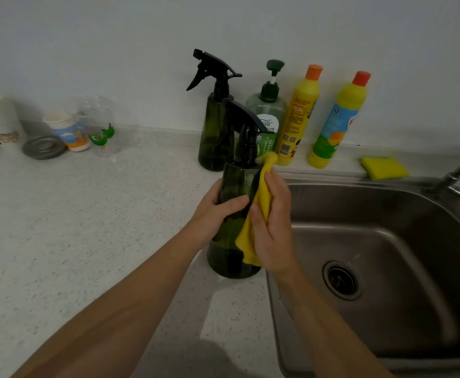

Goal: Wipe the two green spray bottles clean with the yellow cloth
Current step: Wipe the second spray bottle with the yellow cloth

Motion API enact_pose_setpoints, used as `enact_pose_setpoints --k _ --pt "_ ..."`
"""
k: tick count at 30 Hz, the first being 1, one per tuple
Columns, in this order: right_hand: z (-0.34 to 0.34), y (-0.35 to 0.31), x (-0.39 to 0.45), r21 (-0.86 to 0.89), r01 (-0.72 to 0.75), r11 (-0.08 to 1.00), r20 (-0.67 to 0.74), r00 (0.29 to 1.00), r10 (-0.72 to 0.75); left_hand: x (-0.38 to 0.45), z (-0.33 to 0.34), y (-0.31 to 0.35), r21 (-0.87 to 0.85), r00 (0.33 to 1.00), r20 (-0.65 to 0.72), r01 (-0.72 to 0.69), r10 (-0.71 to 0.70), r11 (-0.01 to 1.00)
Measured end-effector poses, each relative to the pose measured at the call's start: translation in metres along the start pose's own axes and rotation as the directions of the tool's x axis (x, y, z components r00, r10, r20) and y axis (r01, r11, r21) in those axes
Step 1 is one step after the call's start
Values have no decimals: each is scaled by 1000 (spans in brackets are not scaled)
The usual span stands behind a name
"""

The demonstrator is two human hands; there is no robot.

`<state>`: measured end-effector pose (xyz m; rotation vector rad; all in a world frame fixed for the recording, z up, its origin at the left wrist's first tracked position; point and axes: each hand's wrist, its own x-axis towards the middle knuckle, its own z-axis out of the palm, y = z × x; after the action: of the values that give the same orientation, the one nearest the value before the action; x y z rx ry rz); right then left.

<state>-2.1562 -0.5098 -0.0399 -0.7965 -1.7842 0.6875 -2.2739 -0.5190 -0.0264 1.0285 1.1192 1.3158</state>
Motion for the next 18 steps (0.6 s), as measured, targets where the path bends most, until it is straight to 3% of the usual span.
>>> enact_pose_setpoints --k 7,12,18 --pt "4 4 -23 25 -103 994 -26 994 103 -3 10 0 -23 987 -147 -64 61 998" --pt "2 -30 20 20 -1 1000 -29 1000 2 -9 3 25 -23 983 -159 -97 92 995" --pt "13 -48 33 -14 140 990 103 985 -137 -22 -9 50 -60 961 -261 -110 91 992"
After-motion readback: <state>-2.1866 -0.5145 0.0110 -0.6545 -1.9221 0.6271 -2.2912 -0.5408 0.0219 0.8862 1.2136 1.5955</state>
